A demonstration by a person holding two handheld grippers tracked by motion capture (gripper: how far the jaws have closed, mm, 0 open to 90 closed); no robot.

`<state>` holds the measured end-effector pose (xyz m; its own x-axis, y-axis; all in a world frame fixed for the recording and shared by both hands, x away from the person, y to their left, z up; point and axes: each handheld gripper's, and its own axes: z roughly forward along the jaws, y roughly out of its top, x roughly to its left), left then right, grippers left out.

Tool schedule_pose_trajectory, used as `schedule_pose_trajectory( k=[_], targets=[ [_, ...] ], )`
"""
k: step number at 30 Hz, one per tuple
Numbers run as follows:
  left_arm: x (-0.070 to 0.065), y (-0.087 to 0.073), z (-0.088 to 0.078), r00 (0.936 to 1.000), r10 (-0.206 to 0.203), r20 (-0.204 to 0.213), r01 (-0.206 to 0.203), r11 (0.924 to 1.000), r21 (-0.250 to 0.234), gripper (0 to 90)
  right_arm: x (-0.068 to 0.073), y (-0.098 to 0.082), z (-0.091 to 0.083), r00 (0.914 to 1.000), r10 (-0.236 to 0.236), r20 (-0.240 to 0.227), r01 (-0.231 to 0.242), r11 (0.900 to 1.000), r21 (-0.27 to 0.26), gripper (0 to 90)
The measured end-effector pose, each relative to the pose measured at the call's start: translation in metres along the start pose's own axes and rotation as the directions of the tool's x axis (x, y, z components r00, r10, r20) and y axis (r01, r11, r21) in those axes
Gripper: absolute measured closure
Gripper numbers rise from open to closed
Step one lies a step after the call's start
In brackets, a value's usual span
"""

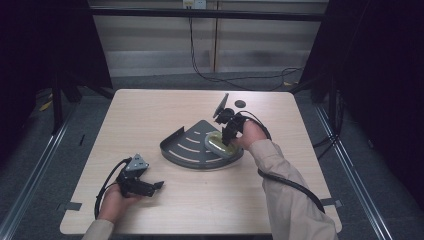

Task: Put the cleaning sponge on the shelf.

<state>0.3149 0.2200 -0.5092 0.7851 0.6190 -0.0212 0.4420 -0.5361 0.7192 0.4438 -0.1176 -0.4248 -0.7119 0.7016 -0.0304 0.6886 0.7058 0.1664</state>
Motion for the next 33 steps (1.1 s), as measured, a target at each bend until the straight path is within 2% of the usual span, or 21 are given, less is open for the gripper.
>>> schedule_pose_trajectory(
  k=[13, 24, 33],
  targets=[
    [0.0, 0.0, 0.0, 1.0, 0.0, 0.002, 0.0, 1.0, 0.0, 9.5, 0.002, 0.0, -0.004, 1.0, -0.001, 0.005, 0.001, 1.0, -0.013, 41.9],
    [0.0, 0.0, 0.0, 1.0, 0.0, 0.003, 0.0, 1.0, 0.0, 9.5, 0.001, 0.002, -0.015, 0.9999, 0.003, -0.01, -0.004, 0.999, -0.044, 33.2],
    [0.0, 0.0, 0.0, 1.0, 0.0, 0.003, 0.0, 1.0, 0.0, 9.5, 0.001, 0.001, -0.017, 0.9993, 0.009, -0.036, -0.011, 0.999, -0.043, 25.2]
  ],
)
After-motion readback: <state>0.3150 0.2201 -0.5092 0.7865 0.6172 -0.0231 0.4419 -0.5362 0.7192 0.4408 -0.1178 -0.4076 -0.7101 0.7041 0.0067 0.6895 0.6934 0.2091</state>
